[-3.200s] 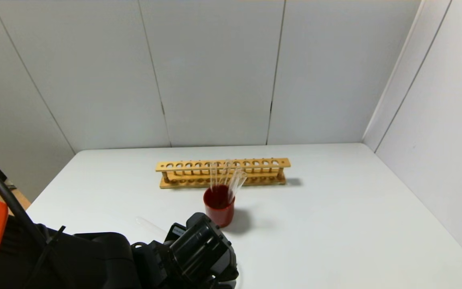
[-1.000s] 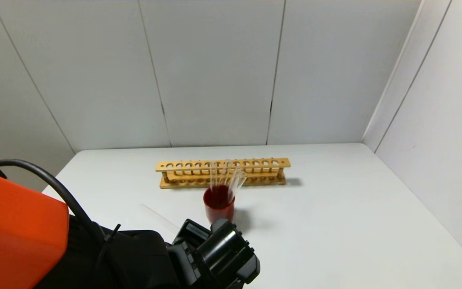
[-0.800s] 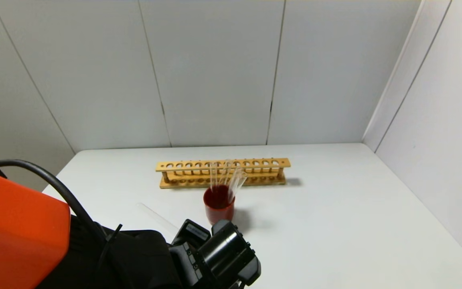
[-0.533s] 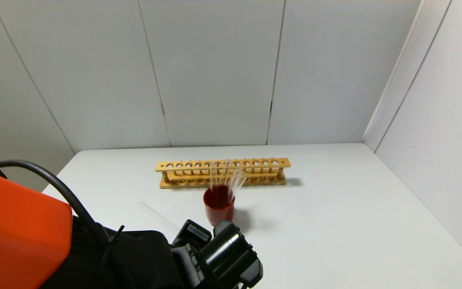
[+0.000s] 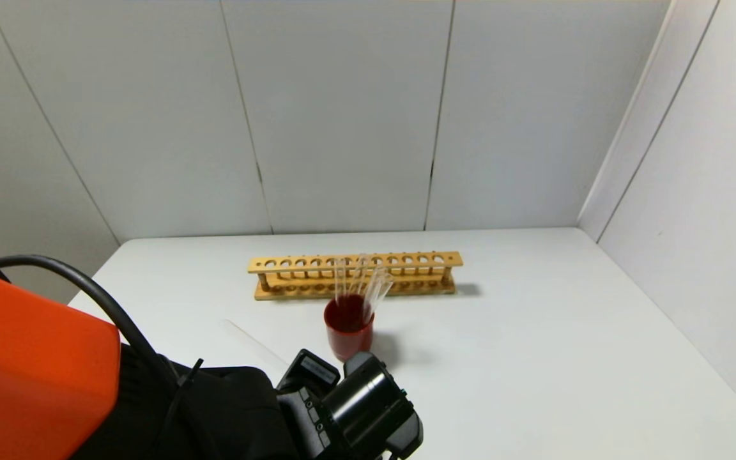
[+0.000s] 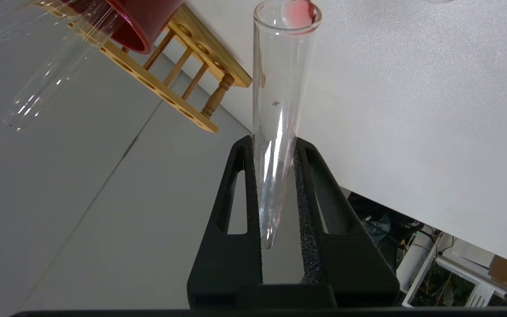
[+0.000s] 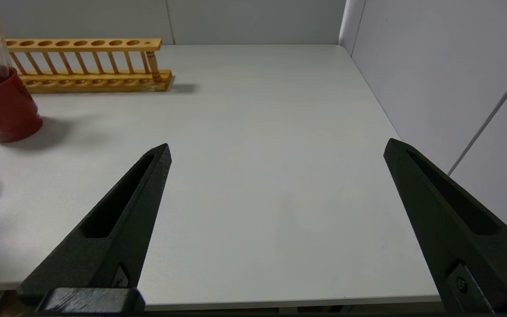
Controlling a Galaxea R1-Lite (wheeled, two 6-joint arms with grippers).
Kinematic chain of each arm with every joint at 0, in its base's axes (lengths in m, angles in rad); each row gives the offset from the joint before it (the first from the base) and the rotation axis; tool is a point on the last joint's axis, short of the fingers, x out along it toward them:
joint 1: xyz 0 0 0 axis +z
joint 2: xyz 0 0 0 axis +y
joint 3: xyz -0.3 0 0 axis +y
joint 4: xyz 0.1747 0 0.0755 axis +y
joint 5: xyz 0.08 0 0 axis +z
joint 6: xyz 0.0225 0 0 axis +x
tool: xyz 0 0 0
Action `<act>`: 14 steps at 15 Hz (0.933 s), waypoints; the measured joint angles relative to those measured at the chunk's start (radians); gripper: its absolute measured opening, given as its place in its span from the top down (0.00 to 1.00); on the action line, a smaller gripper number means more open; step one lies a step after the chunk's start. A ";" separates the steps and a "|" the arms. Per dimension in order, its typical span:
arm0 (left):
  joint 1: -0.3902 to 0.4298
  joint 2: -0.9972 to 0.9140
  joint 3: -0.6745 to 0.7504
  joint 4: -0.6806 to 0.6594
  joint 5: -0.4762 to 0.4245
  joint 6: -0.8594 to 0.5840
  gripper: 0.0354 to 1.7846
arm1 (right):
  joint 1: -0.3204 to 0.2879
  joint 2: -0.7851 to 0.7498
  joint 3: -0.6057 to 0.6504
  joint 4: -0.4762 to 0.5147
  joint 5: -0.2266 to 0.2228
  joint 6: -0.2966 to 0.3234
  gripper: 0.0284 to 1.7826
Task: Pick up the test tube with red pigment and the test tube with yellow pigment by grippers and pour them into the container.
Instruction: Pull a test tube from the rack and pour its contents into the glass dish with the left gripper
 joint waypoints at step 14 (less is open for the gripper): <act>-0.023 0.002 -0.036 0.073 0.017 -0.001 0.85 | 0.000 0.000 0.000 0.000 0.000 0.000 0.05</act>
